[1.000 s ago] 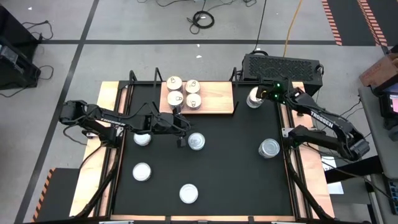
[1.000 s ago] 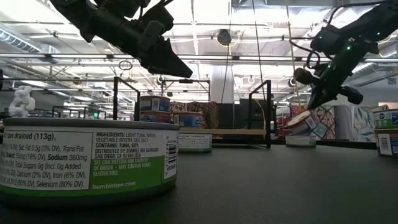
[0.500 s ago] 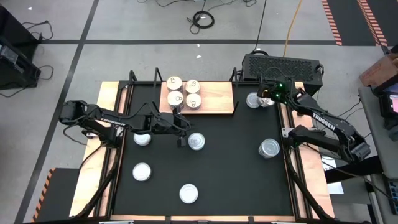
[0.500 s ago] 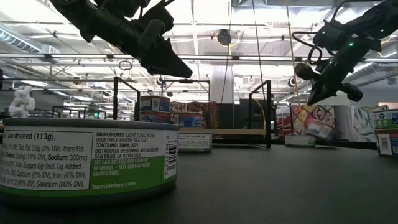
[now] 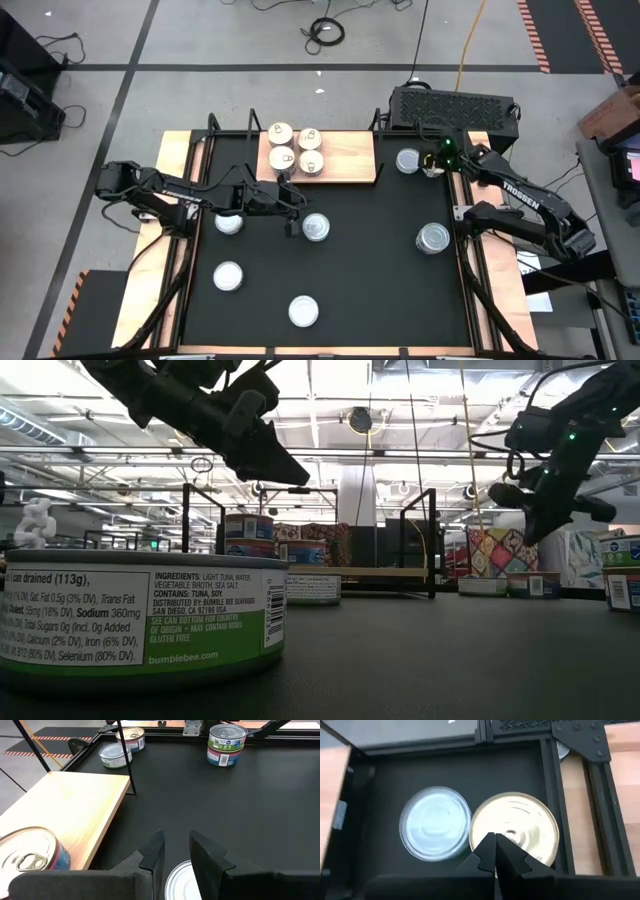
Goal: Stack canned seafood by type on shelf
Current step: Stack the blue tuna can on top of the blue tuna can on the shelf
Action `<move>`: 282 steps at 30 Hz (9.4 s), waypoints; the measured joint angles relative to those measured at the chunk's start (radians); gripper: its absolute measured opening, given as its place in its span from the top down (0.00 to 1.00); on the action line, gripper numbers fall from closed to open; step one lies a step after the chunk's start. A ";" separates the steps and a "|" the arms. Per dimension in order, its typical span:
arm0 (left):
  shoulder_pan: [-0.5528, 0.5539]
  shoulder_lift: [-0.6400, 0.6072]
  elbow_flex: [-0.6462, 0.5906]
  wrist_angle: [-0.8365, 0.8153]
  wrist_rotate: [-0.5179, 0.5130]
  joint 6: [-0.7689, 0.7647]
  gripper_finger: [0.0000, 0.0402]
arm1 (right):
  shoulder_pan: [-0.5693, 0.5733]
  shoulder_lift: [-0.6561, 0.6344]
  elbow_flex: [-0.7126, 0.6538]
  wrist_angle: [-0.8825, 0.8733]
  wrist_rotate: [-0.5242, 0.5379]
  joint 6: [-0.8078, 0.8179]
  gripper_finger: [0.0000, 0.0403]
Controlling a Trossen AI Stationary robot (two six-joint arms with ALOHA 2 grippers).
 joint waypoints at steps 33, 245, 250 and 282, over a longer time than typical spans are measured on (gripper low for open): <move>0.002 0.000 0.000 0.010 0.000 0.049 0.77 | 0.013 0.406 0.004 0.248 0.361 0.192 1.00; 0.022 0.647 0.569 -0.236 0.228 -0.580 0.39 | 1.309 0.364 0.005 0.298 0.152 -0.226 1.00; 0.022 0.647 0.569 -0.237 0.244 -0.580 0.39 | 1.309 0.364 0.005 0.297 0.152 -0.226 1.00; 0.068 0.647 0.568 -0.206 0.417 -0.606 0.99 | 1.309 0.364 0.005 0.297 0.152 -0.226 1.00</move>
